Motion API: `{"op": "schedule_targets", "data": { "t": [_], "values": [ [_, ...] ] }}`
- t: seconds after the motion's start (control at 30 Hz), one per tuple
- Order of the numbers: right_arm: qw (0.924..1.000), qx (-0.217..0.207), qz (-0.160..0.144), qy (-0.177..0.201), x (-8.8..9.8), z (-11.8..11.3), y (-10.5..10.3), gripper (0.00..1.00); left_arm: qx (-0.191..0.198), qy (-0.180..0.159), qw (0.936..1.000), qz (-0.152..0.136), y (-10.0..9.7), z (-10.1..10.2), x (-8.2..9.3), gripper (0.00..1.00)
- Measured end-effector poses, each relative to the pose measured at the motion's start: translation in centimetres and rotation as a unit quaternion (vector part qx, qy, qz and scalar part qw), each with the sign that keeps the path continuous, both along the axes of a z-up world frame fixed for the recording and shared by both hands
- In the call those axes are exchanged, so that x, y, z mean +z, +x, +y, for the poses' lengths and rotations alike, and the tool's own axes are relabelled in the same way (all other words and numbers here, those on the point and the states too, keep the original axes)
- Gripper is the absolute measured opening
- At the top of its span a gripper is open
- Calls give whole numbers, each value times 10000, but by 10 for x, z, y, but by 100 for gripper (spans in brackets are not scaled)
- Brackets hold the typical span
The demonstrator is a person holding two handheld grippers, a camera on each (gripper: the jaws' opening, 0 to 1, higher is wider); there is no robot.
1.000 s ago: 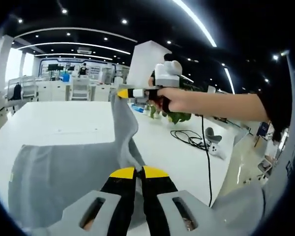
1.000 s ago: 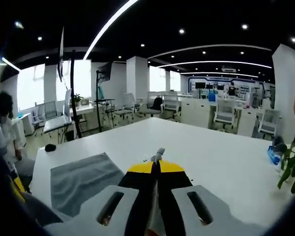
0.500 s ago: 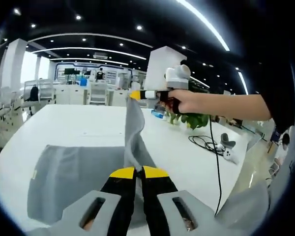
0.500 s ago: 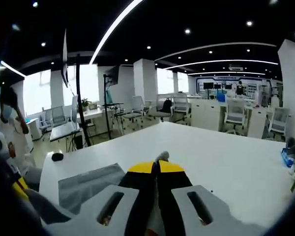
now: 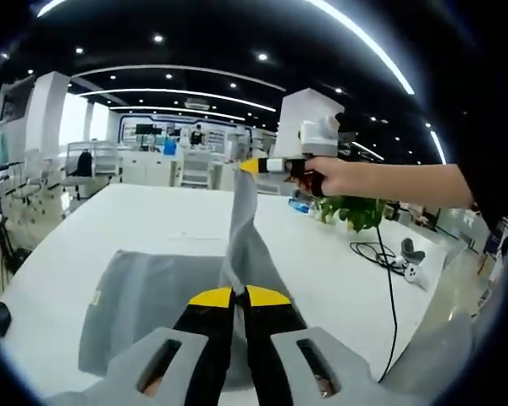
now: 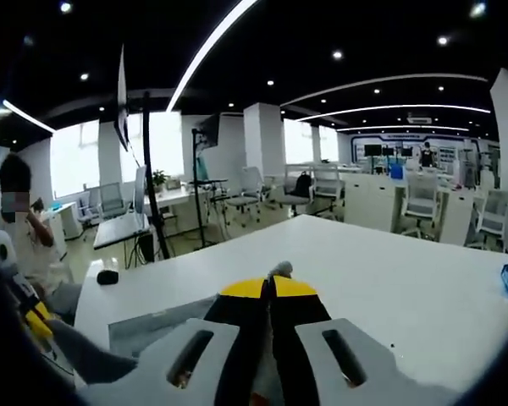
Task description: Fold the towel on the table until its edges align and the towel forms a compact rectangular stack.
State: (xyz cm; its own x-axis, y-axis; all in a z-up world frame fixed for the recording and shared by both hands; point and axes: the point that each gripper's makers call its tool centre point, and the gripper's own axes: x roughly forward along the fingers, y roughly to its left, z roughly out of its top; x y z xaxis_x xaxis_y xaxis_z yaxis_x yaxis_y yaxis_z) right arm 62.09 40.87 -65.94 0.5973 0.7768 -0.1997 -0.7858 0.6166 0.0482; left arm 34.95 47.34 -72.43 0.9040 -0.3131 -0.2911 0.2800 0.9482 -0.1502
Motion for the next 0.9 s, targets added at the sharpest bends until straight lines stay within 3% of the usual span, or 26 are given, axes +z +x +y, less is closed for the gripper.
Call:
{"op": "schedule_targets", "data": {
  "t": [0.2,0.47,0.9],
  "values": [
    [9999,108,-18,-20,2,23,1,0,295,-16,9995,-98,-4,21,6,4],
    [9993,346,-58,-93,1,48,-10,0,715,-22,9974,-71,-9,53,0,4],
    [9985,545,-17,-51,-3,85,-13,0,1159,0,9933,-17,-15,89,-5,4]
  ]
}}
